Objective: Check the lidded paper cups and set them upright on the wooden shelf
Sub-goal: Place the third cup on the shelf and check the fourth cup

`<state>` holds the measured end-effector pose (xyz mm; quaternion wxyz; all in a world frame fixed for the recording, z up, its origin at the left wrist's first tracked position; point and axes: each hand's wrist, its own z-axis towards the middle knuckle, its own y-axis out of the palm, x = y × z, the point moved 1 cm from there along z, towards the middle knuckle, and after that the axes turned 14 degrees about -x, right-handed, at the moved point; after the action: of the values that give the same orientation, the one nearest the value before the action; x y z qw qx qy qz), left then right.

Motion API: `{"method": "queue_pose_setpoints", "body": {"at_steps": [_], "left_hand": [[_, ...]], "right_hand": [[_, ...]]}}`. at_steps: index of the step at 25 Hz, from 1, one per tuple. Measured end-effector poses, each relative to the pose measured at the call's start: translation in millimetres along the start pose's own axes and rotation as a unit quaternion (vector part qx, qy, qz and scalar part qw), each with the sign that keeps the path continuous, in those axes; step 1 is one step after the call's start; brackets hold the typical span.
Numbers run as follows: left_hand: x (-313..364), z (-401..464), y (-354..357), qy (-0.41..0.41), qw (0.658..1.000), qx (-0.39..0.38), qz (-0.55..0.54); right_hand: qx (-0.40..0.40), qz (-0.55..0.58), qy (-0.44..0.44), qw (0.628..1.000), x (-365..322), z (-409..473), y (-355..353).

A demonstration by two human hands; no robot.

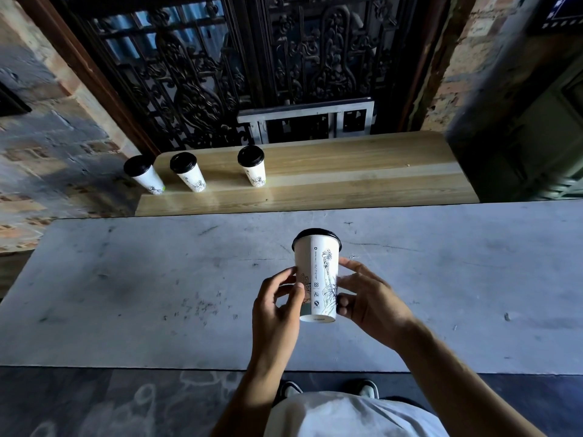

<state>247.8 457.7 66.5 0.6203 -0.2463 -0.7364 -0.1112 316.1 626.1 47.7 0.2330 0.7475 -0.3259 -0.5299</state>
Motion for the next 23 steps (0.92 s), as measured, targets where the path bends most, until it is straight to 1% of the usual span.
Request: {"method": "queue_pose_setpoints", "body": {"at_steps": [6, 13, 17, 21, 23], "left_hand": [[0.0, 1.0, -0.8, 0.022, 0.999, 0.000, 0.027], [-1.9, 1.7, -0.1, 0.024, 0.998, -0.008, 0.053], [-3.7, 3.1, 3.3, 0.001, 1.000, -0.002, 0.018], [-6.1, 3.1, 5.8, -0.001, 1.000, -0.007, 0.002], [-5.9, 3.4, 7.1, 0.001, 1.000, -0.009, 0.001]], "right_hand": [[0.022, -0.013, 0.002, 1.000, 2.4, 4.9, -5.8], [0.014, -0.006, 0.002, 1.000, 3.6, 7.6, -16.2], [0.018, -0.019, 0.001, 1.000, 0.1, 2.7, -12.8], [-0.013, -0.030, -0.003, 0.999, -0.5, 0.5, -11.0], [0.000, -0.021, -0.004, 1.000, 0.5, 1.3, -13.9]]}}
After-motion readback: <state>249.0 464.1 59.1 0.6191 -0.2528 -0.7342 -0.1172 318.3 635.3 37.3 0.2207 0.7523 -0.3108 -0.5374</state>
